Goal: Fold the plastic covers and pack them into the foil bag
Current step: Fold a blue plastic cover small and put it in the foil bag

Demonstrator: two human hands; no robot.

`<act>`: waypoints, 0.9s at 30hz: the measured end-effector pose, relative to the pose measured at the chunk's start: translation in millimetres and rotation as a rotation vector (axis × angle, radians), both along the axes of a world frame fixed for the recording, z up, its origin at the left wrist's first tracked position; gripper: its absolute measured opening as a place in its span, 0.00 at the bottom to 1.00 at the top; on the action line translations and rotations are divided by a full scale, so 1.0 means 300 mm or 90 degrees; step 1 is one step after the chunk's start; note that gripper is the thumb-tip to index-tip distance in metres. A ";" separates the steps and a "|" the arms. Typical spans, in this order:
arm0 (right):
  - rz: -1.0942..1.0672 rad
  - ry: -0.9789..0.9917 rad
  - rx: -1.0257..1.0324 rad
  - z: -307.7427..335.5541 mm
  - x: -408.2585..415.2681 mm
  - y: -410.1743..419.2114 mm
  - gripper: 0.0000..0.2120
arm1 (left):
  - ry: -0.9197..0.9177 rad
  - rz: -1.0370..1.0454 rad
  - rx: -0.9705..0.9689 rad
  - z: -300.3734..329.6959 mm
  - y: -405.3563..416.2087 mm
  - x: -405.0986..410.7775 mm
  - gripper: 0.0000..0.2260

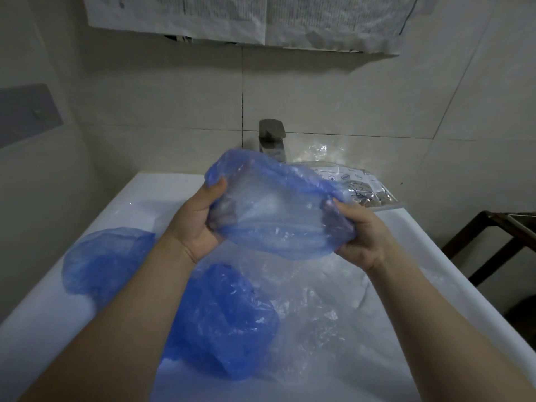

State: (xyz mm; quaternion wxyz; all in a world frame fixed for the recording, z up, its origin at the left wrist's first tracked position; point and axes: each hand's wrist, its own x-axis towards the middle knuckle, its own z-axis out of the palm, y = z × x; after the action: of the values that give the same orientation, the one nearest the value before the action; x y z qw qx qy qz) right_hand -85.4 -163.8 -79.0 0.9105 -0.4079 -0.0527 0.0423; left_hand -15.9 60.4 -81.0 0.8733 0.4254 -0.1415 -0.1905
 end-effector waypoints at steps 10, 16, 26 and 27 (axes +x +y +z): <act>-0.238 -0.004 0.188 0.085 -0.022 -0.023 0.09 | 0.010 0.197 0.212 -0.006 -0.089 0.007 0.12; -0.767 -0.386 -0.345 0.135 -0.063 -0.121 0.10 | 0.019 0.168 0.192 0.038 -0.107 -0.035 0.13; -0.288 -0.565 -1.325 -0.008 -0.018 0.130 0.20 | -0.114 0.115 0.319 0.035 -0.173 -0.106 0.07; -0.228 -0.521 -1.336 -0.014 -0.016 0.127 0.20 | -0.129 0.139 0.362 0.020 -0.171 -0.102 0.03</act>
State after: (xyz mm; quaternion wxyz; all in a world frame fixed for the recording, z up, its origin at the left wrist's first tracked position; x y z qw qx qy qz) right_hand -90.1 -125.7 -83.1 0.0276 -0.9529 -0.2253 -0.2011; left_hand -46.4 9.1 -75.0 0.7164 0.6817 -0.1223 -0.0845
